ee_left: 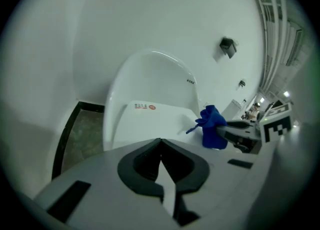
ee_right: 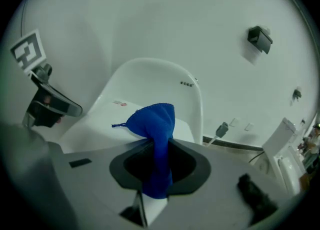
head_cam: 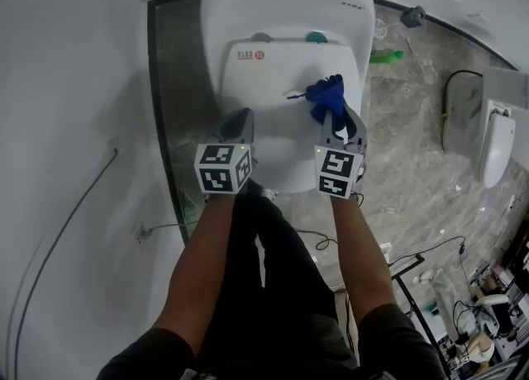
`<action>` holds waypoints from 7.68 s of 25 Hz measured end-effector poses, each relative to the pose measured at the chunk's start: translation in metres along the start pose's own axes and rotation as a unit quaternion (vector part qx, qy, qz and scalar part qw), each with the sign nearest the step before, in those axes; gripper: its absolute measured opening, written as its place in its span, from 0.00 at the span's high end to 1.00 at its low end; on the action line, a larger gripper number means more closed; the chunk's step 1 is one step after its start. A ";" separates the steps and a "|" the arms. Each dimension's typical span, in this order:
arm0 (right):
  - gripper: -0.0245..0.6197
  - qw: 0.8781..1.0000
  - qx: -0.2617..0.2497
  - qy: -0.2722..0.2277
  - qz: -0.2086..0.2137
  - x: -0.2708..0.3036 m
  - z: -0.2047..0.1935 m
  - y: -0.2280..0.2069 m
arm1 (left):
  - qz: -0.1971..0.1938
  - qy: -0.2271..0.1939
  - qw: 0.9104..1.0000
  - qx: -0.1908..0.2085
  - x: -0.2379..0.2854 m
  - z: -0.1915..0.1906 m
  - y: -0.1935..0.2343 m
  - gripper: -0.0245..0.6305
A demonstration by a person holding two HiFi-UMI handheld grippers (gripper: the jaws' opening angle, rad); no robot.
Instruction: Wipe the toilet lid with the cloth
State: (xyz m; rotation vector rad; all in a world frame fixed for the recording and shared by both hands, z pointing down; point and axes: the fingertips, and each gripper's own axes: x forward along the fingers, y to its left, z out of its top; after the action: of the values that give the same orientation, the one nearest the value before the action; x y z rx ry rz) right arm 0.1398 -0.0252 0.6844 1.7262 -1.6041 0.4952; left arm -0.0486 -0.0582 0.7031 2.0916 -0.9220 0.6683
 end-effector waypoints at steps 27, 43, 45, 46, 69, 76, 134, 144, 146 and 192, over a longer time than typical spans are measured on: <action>0.86 0.989 -0.092 0.013 0.114 -0.004 -0.010 0.203 | 0.069 -0.047 0.993 -0.088 -0.083 -0.048 0.083 0.95; 0.86 0.994 0.106 0.021 0.011 -0.012 -0.073 0.039 | -0.025 0.010 0.999 0.039 0.001 -0.043 -0.061 0.95; 0.86 0.991 0.132 0.028 -0.009 -0.015 -0.086 0.019 | -0.035 0.013 0.998 0.046 0.008 -0.043 -0.076 0.95; 0.86 0.989 0.145 0.032 -0.018 -0.016 -0.094 0.009 | -0.039 0.016 0.998 0.049 0.011 -0.045 -0.083 0.95; 0.86 0.994 0.087 -0.001 0.067 -0.086 -0.069 0.137 | -0.003 -0.004 1.000 -0.025 -0.081 -0.101 -0.015 0.95; 0.86 0.992 0.042 0.020 0.119 -0.078 -0.068 0.228 | 0.026 -0.003 0.997 -0.069 -0.111 -0.132 0.041 0.95; 0.86 0.987 0.156 0.010 0.033 -0.121 -0.132 0.149 | -0.014 0.035 0.999 -0.031 -0.090 -0.171 -0.012 0.95; 0.86 0.989 0.107 0.043 0.092 -0.099 -0.141 0.226 | 0.007 0.055 0.998 -0.034 -0.097 -0.201 0.015 0.95; 0.86 0.990 0.100 0.036 0.088 -0.099 -0.142 0.222 | -0.007 0.059 0.998 -0.030 -0.094 -0.204 0.005 0.95; 0.86 0.951 0.041 -0.300 0.068 -0.433 0.233 -0.064 | -0.043 -0.219 0.963 0.150 -0.373 0.185 -0.257 0.95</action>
State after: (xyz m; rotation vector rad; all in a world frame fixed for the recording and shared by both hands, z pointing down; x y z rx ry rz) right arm 0.0914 0.1061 0.2091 1.9526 -2.1606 0.0923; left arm -0.0452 0.0618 0.2288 2.5999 -1.0060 0.3161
